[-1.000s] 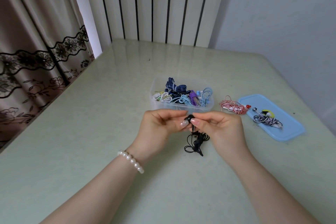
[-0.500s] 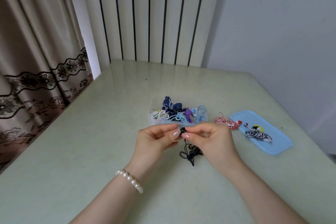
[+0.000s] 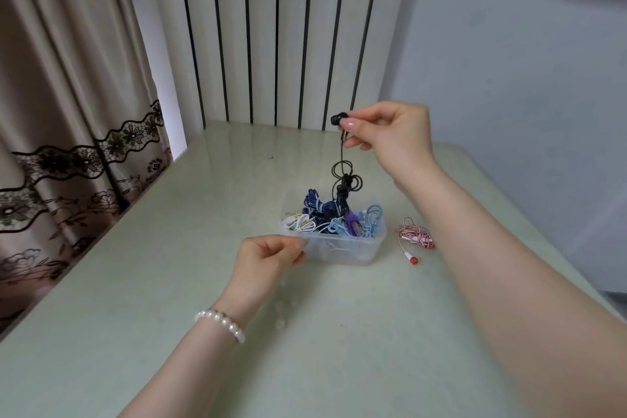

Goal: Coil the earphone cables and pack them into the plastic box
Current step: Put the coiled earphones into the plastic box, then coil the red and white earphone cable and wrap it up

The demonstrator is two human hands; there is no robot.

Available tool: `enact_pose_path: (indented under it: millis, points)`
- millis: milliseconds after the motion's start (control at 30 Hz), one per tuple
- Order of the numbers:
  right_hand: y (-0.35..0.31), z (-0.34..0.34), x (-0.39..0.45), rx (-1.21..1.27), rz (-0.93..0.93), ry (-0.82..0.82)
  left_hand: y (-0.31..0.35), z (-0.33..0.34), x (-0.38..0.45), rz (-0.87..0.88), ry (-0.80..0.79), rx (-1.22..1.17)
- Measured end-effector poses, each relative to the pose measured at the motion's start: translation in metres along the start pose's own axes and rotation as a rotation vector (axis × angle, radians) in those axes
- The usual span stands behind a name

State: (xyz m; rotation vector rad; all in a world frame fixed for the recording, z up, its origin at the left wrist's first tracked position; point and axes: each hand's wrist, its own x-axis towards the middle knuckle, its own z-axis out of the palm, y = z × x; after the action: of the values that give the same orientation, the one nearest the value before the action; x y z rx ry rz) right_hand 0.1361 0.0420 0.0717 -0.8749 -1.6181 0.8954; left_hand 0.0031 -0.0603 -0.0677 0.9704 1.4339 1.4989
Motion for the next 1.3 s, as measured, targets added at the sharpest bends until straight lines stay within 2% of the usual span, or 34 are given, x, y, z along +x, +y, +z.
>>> enact_pose_path:
  millis: [133, 267, 367, 567, 767, 900, 1033, 1200, 1300]
  points:
    - [0.025, 0.012, 0.006, 0.006, 0.094, 0.004, -0.004, -0.002, 0.002, 0.005, -0.034, 0.143]
    - [0.053, 0.019, 0.004, 0.012, 0.245, -0.026, -0.004, -0.003, 0.003, 0.019, -0.052, 0.175]
    - [0.077, 0.027, -0.004, -0.135, 0.340, -0.070, -0.007, -0.004, 0.005, 0.031, -0.059, 0.184]
    - [0.103, 0.037, -0.017, -0.532, 0.277, -0.183, -0.017, -0.004, 0.009, 0.040, -0.077, 0.257]
    - [0.109, 0.038, -0.019, -0.706, 0.170, -0.279, -0.022, -0.002, 0.009, 0.032, -0.105, 0.348]
    - [0.100, 0.012, -0.013, -0.589, 0.128, -0.209, -0.020, 0.000, 0.006, 0.033, -0.142, 0.378]
    - [0.096, -0.046, -0.013, -0.549, 0.179, -0.140, -0.020, 0.002, 0.005, 0.005, -0.159, 0.376]
    - [0.122, -0.105, -0.022, -0.772, 0.293, -0.108, -0.019, 0.012, 0.003, 0.013, -0.178, 0.377]
    - [0.150, -0.119, -0.033, -0.966, 0.312, -0.214, -0.020, 0.016, 0.002, 0.004, -0.171, 0.392]
